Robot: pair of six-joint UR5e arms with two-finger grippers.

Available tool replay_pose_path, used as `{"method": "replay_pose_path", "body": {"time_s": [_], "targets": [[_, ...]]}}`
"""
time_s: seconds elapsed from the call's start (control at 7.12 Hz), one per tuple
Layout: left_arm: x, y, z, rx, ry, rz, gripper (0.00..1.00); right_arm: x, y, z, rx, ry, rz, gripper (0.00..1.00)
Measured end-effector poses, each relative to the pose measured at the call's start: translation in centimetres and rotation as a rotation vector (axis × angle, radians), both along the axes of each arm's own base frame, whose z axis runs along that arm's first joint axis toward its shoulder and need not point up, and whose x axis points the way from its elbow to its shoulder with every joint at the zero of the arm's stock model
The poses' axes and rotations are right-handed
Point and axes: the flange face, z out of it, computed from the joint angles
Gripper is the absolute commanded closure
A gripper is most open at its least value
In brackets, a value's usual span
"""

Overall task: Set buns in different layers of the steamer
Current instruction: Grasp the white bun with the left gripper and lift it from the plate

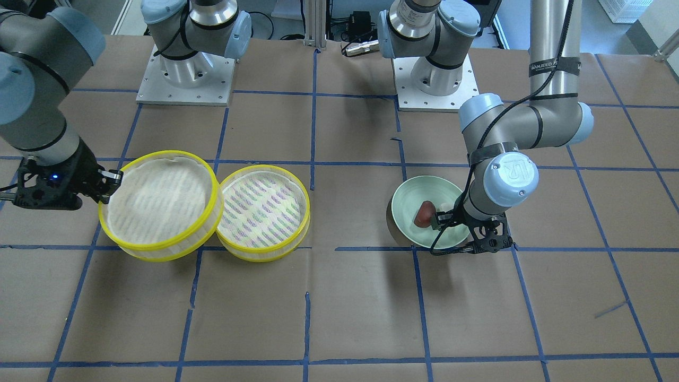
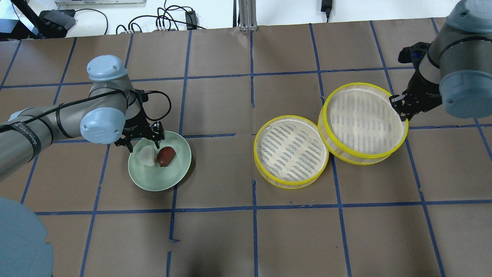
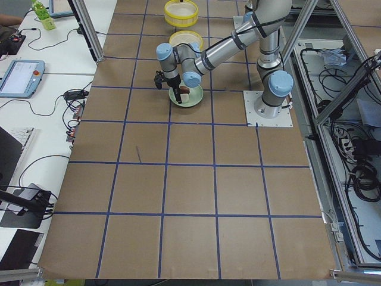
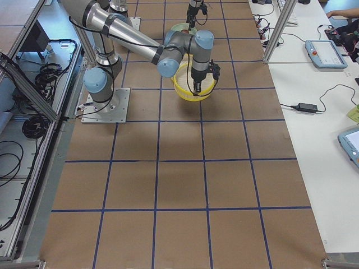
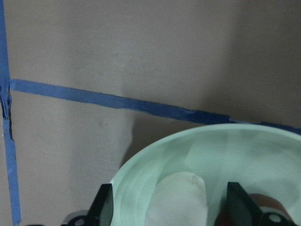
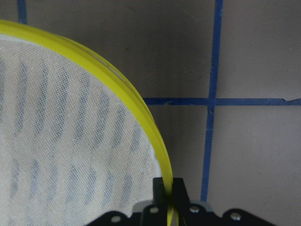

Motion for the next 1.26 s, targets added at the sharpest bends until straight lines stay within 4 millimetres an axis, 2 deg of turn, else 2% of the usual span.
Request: {"method": "replay_pose_path", "body": {"time_s": [0.14, 0.7, 0.84, 0.98, 1.12, 1.26], "targets": [[0.0, 0.1, 0.0, 0.0, 0.001, 0.001, 0.98, -1.1, 0.1, -0.1, 0.002, 0.004, -0.011, 0.92], [0.1, -0.2, 1.0, -0.028, -0.002, 0.002, 1.0, -1.7, 0.2, -0.3, 0.009, 0.01, -0.015, 0.92], [0.1, -0.4, 1.9, -0.046, -0.006, 0.0, 1.0, -1.7, 0.3, -0.3, 0.009, 0.01, -0.015, 0.92], [0.1, -0.4, 4.0, -0.072, -0.015, -0.003, 1.0, -1.7, 0.3, -0.3, 0.009, 0.01, -0.015, 0.92], [0.1, -0.2, 7.1, -0.091, -0.024, -0.004, 1.0, -1.7, 0.3, -0.3, 0.009, 0.01, -0.014, 0.92], [0.0, 0.2, 11.2, -0.1, -0.027, 0.002, 1.0, -1.7, 0.3, -0.3, 0.009, 0.01, -0.015, 0.92]]}}
